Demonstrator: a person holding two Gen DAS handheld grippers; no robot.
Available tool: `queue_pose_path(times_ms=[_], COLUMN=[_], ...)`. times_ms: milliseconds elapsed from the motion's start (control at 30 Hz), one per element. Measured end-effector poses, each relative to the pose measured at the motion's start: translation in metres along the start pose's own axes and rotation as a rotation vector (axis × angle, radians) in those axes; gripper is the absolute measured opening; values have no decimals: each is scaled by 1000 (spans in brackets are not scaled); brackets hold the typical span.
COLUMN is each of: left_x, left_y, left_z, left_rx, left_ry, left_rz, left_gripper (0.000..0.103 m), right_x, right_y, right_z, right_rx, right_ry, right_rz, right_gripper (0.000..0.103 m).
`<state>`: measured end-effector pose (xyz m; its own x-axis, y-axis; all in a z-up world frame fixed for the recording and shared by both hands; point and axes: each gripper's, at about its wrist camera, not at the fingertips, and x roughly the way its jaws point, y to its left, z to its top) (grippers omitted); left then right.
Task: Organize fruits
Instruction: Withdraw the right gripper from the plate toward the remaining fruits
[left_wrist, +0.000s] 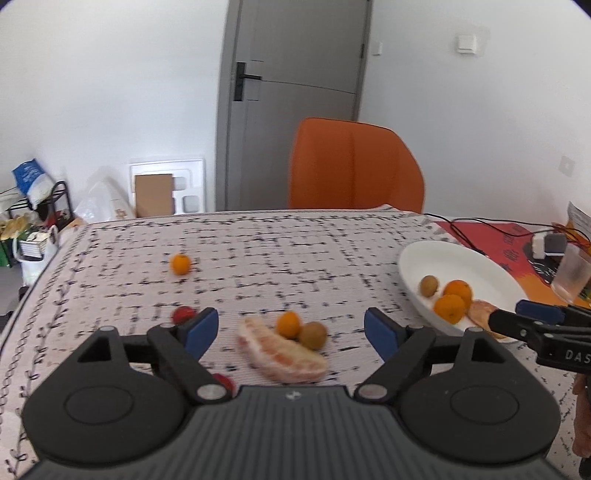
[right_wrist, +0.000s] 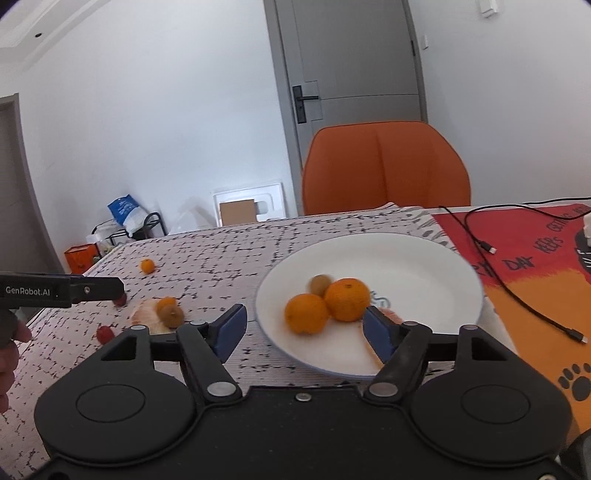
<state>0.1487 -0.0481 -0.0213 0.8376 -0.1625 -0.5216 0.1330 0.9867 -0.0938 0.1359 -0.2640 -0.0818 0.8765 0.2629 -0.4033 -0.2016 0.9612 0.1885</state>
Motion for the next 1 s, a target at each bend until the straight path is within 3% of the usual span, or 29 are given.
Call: queue_pose_path(times_ms=[400,1000], left_x=[-12,-15], left_y=[41,68], left_z=[-6,-24], left_rx=[-50,-98], left_ry=[-14,2], left_rz=[68,55], left_gripper=[85,85], right_x=[10,35], right_y=[34,74], right_z=[1,2], right_rx=[-45,-108], right_ry=[18,59], right_rz=[71,152], right_gripper=[74,74])
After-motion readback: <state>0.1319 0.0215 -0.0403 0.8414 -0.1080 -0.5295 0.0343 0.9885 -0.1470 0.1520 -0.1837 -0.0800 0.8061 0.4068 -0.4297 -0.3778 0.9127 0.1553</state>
